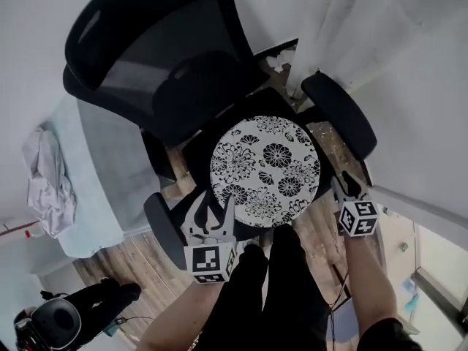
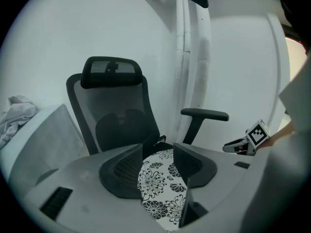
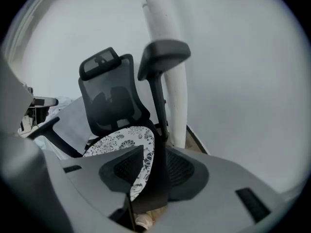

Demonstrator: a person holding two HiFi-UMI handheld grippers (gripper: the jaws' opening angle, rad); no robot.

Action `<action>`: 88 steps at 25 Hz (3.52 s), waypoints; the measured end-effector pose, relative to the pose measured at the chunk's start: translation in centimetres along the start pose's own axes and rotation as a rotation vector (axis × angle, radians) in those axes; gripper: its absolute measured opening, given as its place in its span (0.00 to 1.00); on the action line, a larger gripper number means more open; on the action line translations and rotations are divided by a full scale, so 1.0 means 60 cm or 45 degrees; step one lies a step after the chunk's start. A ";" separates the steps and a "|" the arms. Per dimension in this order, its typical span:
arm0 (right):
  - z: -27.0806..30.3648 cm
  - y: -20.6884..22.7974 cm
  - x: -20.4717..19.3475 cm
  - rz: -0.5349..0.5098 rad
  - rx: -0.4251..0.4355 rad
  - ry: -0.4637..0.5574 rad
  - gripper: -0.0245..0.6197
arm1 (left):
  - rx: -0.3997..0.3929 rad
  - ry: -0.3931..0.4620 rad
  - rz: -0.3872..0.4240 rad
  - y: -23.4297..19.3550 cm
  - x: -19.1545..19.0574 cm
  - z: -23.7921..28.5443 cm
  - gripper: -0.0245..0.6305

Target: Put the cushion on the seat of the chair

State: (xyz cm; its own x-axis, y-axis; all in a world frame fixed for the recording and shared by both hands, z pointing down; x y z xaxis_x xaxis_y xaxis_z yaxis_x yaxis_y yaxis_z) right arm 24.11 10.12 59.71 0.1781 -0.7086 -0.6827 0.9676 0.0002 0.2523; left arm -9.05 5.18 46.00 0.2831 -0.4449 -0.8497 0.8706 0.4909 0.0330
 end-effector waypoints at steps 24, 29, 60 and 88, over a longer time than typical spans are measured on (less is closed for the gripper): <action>-0.315 -0.244 0.260 -0.171 0.189 0.449 0.19 | -0.145 0.421 -0.009 -0.001 0.254 -0.206 0.33; -0.361 -0.277 0.284 -0.180 0.220 0.507 0.16 | -0.133 0.479 -0.063 -0.020 0.295 -0.251 0.33; -0.495 -0.354 0.406 -0.327 0.307 0.726 0.10 | 0.110 0.642 -0.047 -0.135 0.398 -0.411 0.33; -0.490 -0.381 0.442 -0.373 0.334 0.765 0.08 | 0.132 0.571 -0.034 -0.142 0.367 -0.379 0.33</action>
Point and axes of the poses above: the fingertips, and each gripper's own axes: z forward along the fingers, y to its right, x out of its top, the point moved 1 cm from there along -z, backward along the fingers, and after that the axes turned 5 degrees about z, right-handed, at the moved point
